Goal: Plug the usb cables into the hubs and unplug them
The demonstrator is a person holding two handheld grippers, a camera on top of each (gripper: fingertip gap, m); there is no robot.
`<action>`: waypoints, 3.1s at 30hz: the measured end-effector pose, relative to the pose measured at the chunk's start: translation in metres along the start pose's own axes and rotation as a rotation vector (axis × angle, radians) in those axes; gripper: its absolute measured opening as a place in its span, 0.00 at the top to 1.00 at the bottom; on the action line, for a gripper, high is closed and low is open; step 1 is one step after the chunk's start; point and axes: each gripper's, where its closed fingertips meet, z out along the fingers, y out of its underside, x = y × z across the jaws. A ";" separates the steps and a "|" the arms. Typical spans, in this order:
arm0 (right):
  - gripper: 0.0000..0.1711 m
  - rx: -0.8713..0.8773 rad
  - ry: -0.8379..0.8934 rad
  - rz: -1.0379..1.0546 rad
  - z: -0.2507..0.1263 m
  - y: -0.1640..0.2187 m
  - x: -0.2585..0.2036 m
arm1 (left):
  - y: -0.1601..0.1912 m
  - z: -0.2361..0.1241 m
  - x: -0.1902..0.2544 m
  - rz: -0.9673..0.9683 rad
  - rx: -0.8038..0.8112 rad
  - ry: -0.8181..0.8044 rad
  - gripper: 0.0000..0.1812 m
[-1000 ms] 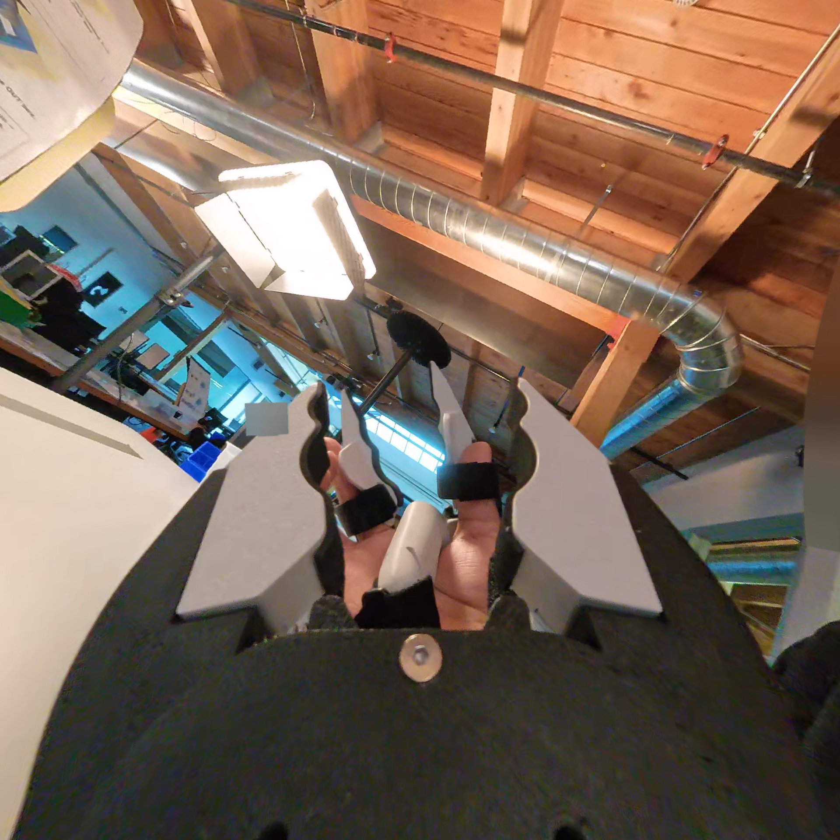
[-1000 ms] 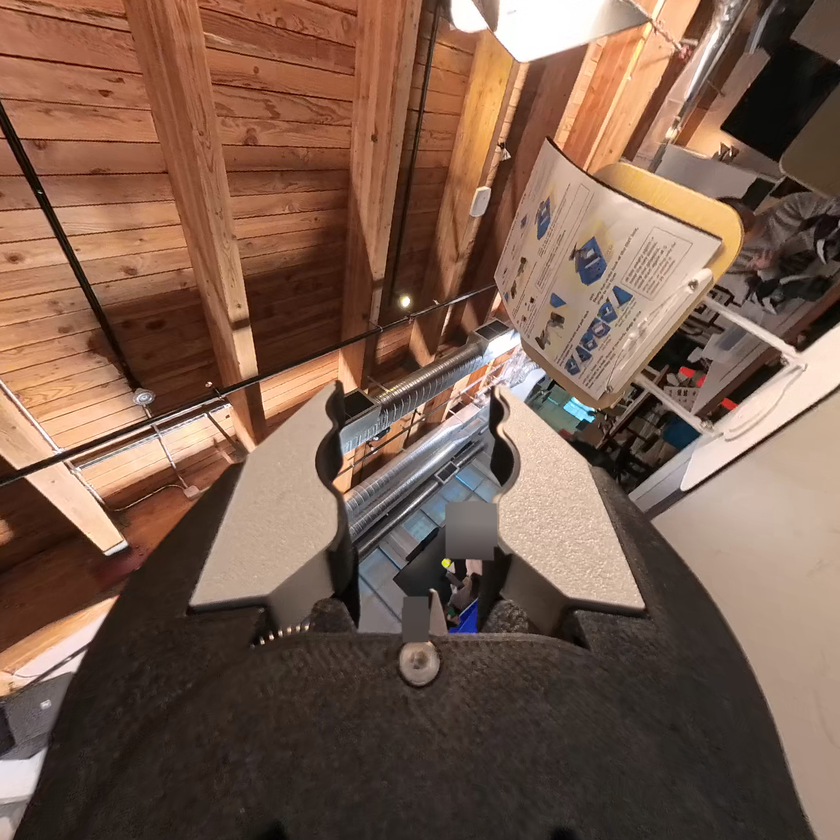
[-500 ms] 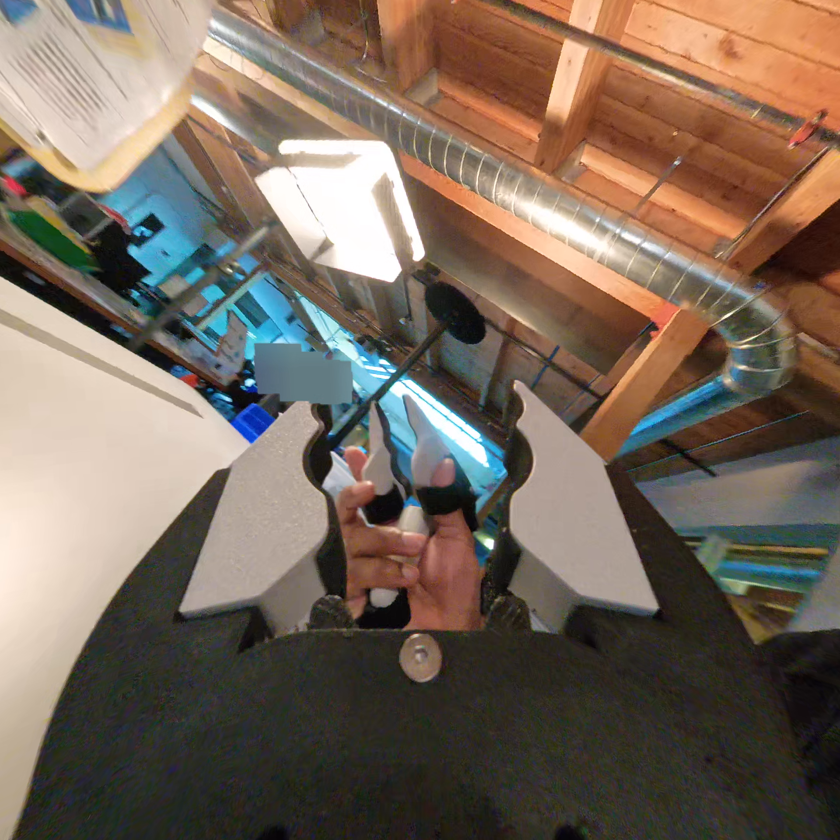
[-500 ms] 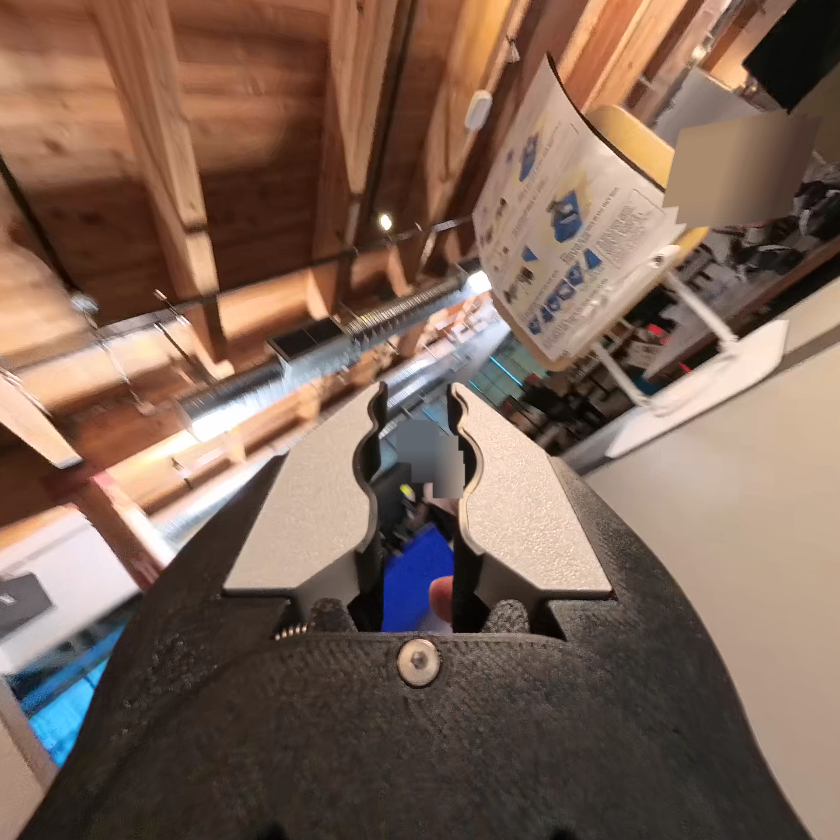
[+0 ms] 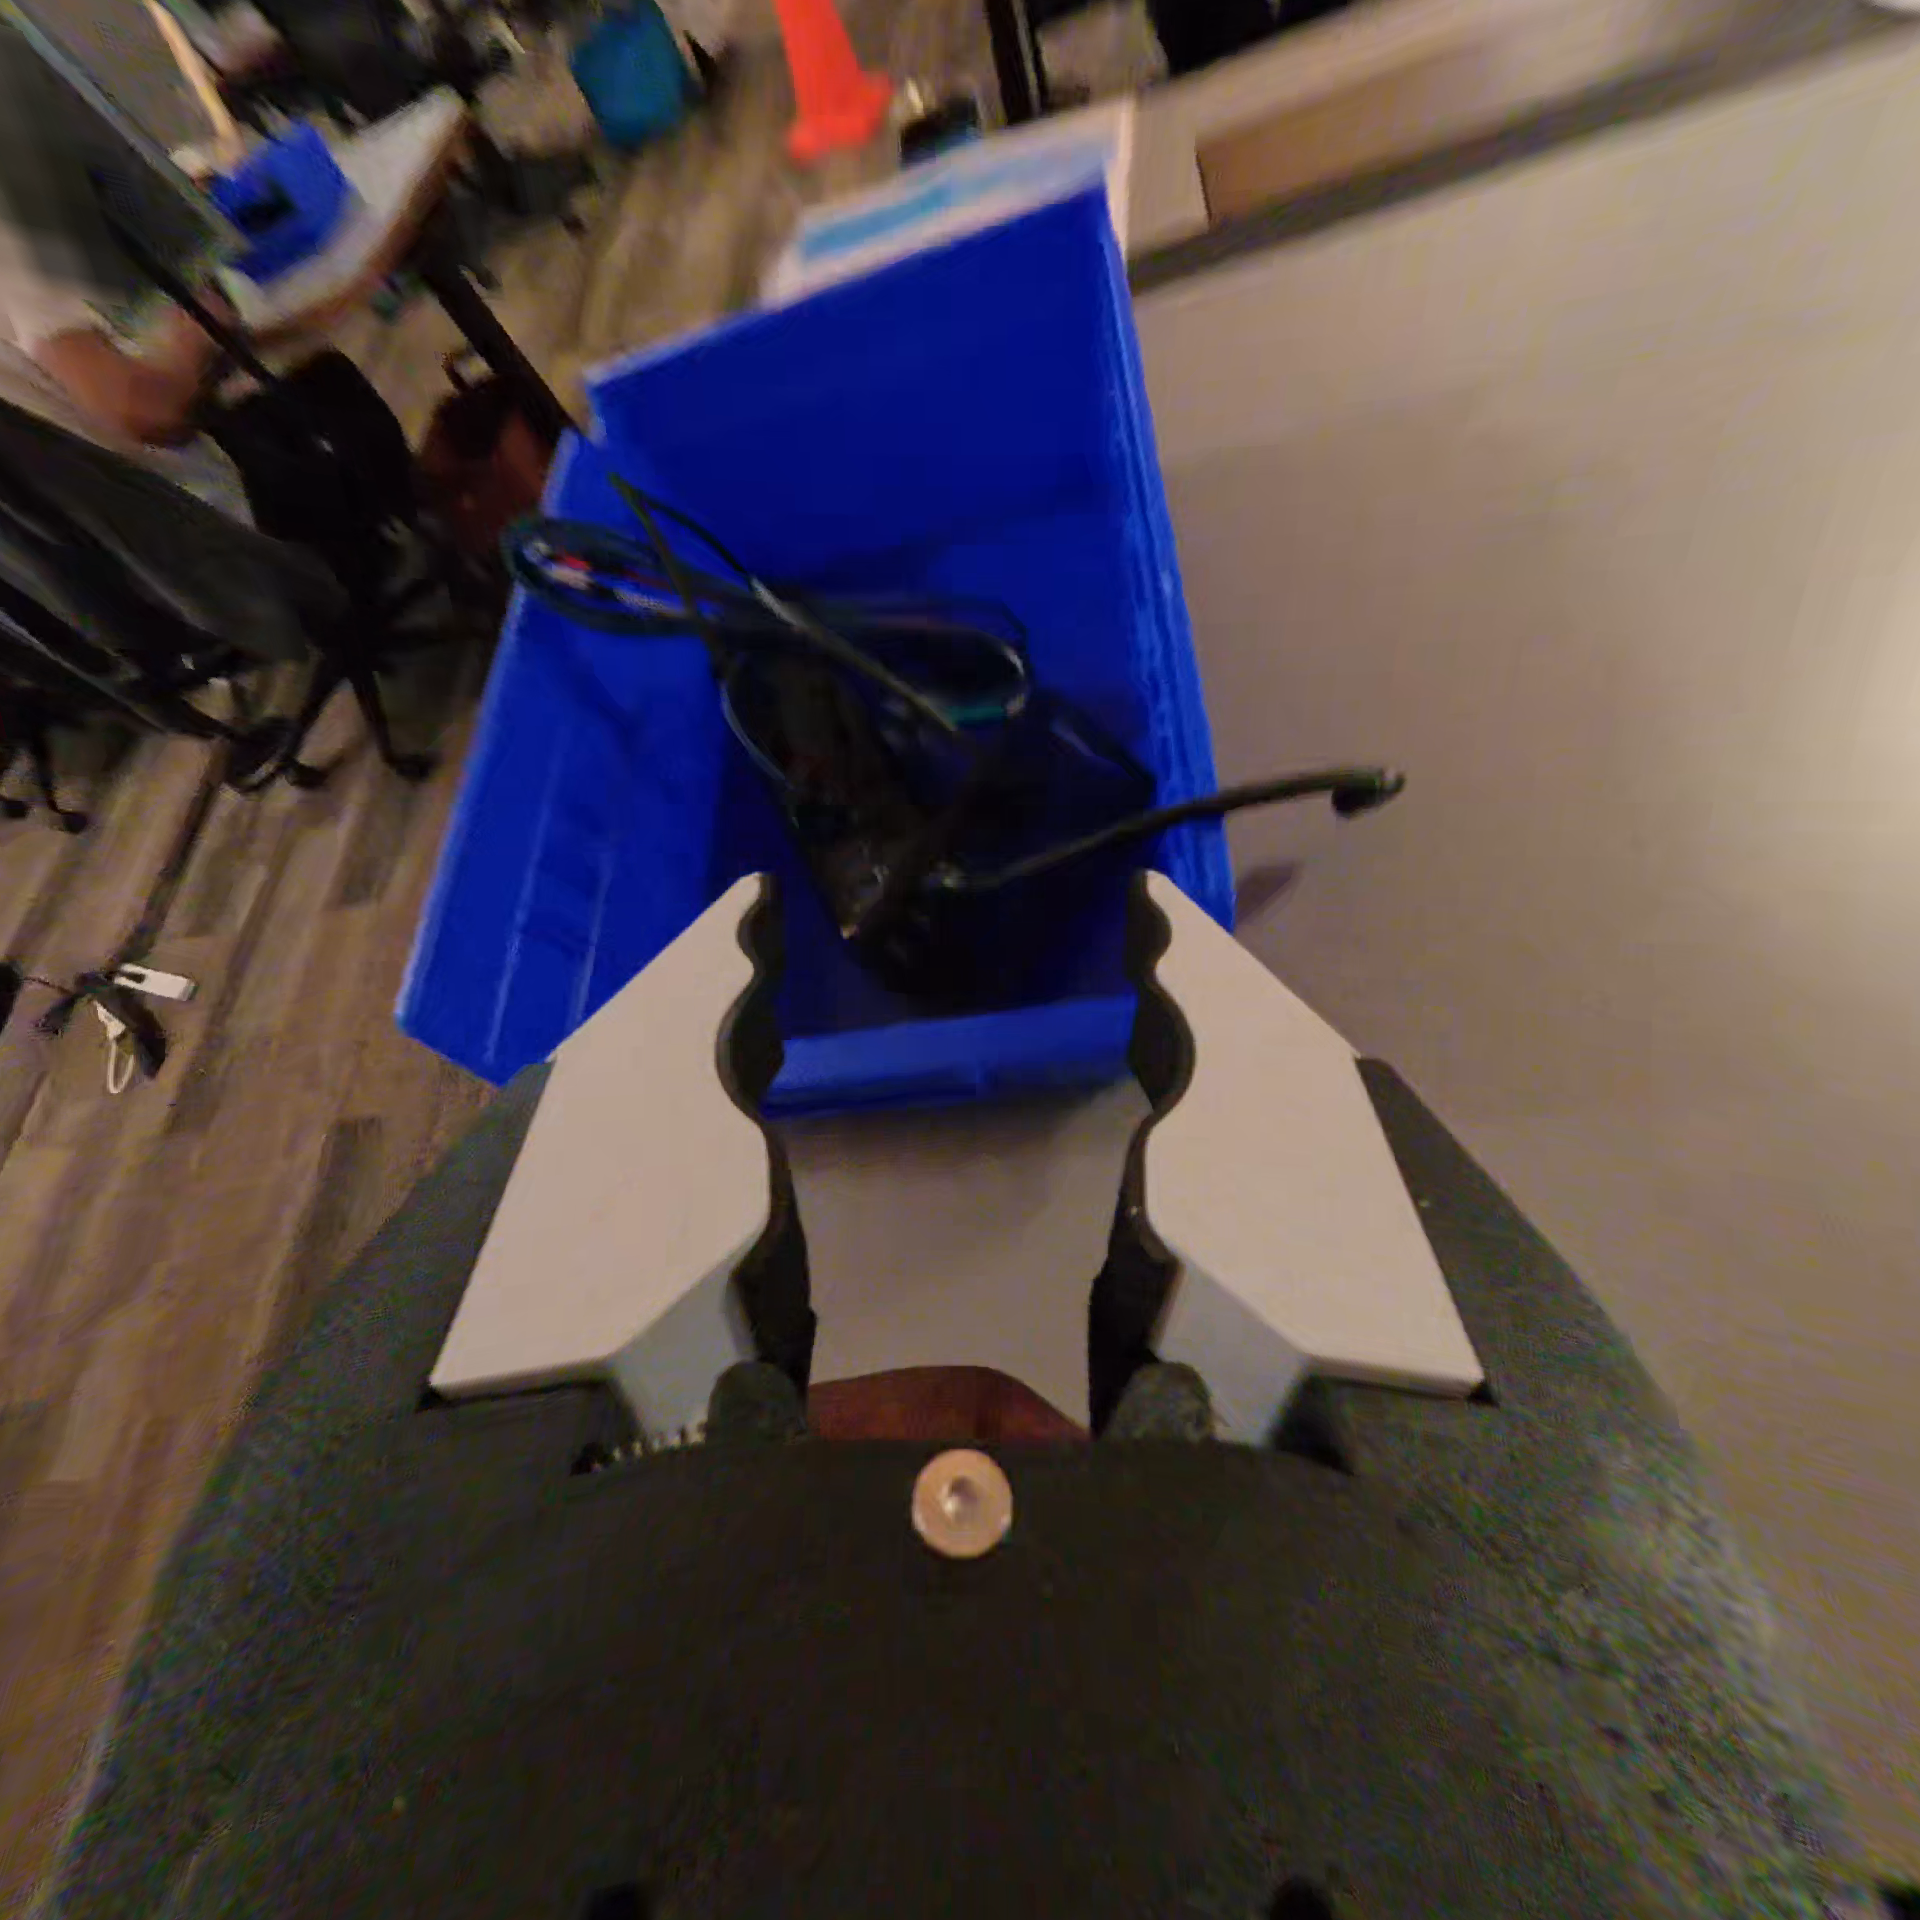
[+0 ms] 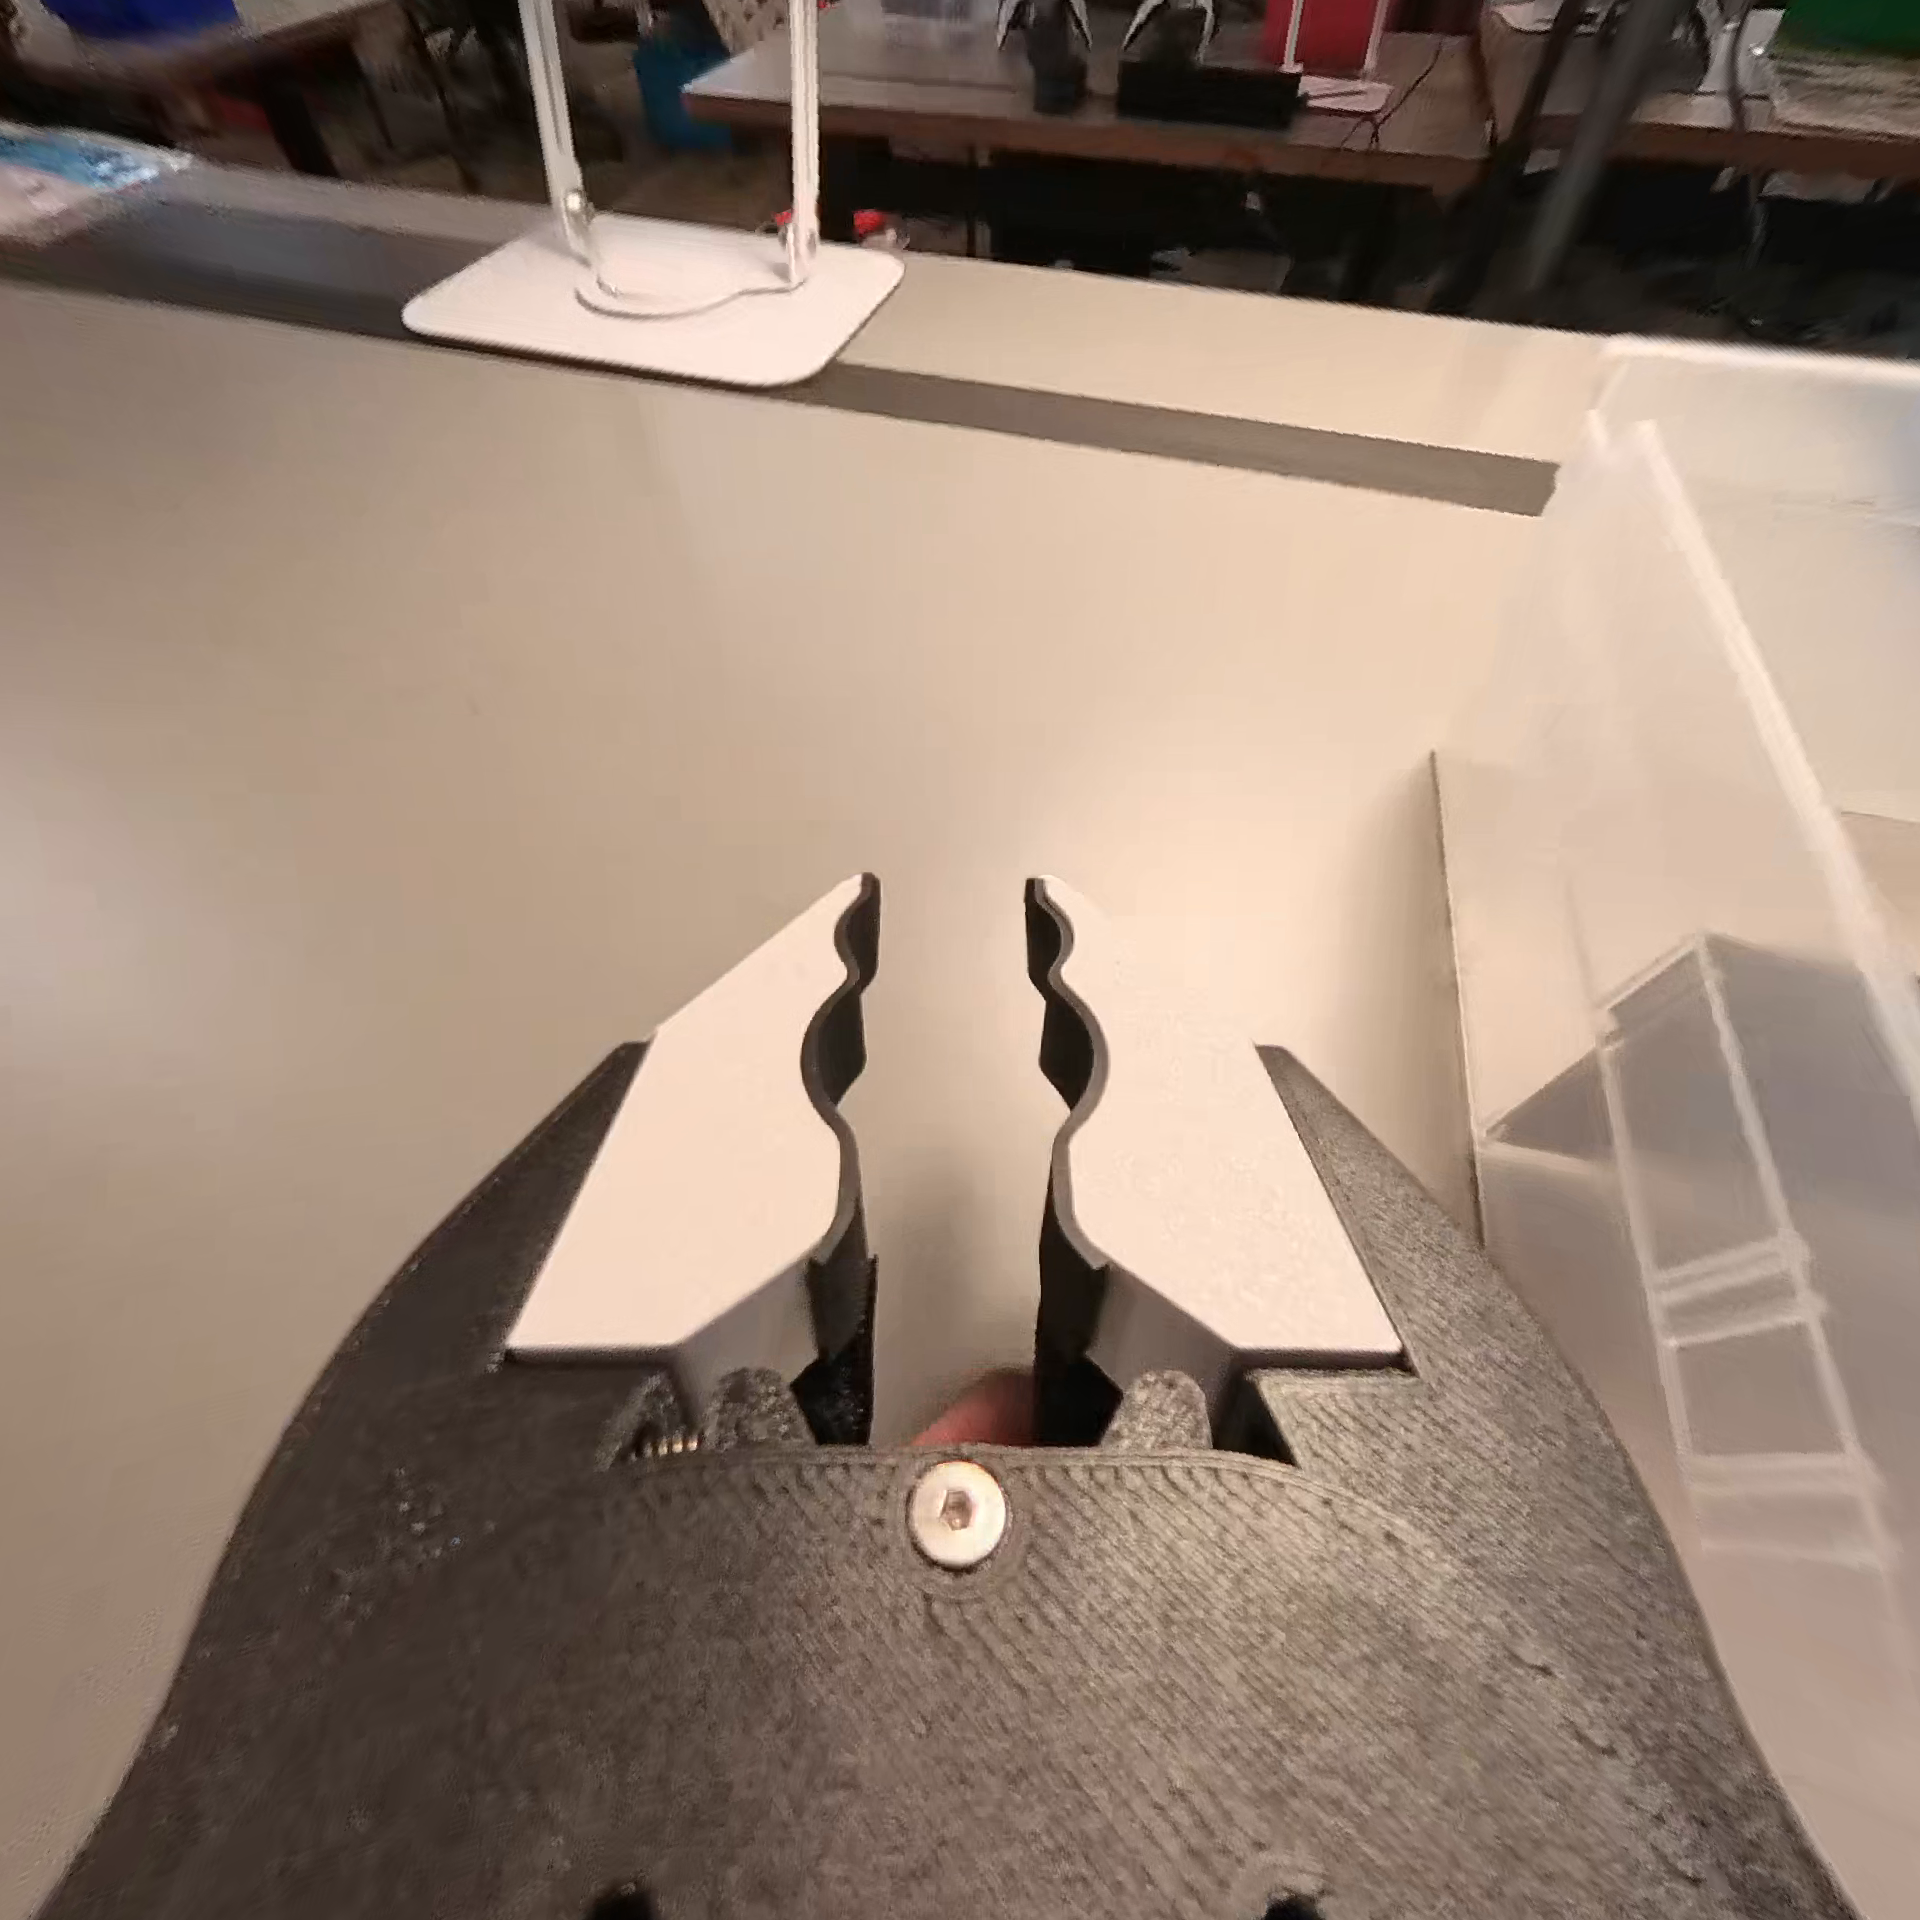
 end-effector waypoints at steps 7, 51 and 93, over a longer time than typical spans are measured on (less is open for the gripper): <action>0.83 -0.040 -0.016 -0.086 0.004 0.007 -0.012 | 0.018 0.052 0.004 0.300 -0.083 0.026 0.77; 0.67 0.132 -0.425 -0.616 0.010 -0.044 -0.158 | -0.180 -0.018 0.471 0.359 0.432 1.502 0.97; 1.00 0.473 -0.336 -0.884 0.076 -0.074 -0.224 | -0.161 0.072 0.471 -0.449 -0.040 1.527 0.69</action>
